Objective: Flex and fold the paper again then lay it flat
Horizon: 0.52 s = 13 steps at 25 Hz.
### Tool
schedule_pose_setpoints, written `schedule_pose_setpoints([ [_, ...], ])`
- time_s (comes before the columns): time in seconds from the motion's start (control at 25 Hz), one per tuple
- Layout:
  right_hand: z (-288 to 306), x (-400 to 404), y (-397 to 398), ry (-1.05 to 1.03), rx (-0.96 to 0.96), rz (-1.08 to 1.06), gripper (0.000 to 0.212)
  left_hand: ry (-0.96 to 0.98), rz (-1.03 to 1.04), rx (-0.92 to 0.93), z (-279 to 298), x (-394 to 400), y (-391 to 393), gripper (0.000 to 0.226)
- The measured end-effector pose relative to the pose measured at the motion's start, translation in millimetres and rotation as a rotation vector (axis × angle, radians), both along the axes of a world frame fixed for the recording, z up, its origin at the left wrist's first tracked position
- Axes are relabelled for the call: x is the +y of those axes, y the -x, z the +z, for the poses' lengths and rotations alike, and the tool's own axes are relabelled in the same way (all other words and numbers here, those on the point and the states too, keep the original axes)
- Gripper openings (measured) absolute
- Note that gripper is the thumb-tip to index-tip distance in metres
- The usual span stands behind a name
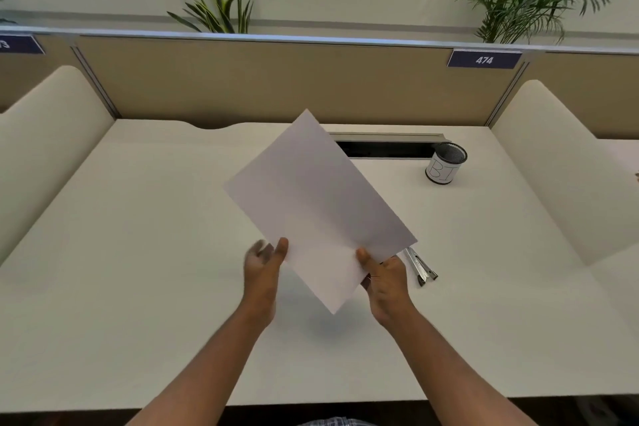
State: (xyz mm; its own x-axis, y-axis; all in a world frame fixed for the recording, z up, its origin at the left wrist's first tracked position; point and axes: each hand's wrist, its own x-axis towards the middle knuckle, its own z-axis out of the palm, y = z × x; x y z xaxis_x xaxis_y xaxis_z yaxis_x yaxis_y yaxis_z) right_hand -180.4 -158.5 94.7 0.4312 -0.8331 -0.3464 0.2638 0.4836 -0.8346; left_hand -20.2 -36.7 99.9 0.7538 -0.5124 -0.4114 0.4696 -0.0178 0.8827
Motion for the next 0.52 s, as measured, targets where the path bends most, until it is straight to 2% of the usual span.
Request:
schedule_pose_setpoints([
  [0.08,1.4,7.5,-4.4,-0.001,-0.027,0.040,0.029,0.134,-0.103,0.035,4.5,-6.2,4.5,0.037],
  [0.12,2.0,9.0,-4.9,0.007,-0.030,0.058,0.030,0.142,-0.107,-0.013,6.9,-7.9,4.1,0.029],
  [0.32,18.4,-29.4,17.1,0.113,0.004,0.031,0.033,-0.040,-0.086,-0.383,28.6,-3.7,-12.6,0.019],
  [0.44,33.3,-49.7,24.2,0.367,0.176,0.133,0.032,-0.111,-0.114,-0.584,35.2,-1.5,-15.5,0.018],
  [0.52,36.8,-48.3,15.8,0.477,0.230,0.200,0.024,-0.122,-0.132,-0.675,34.0,-2.3,-10.6,0.015],
])
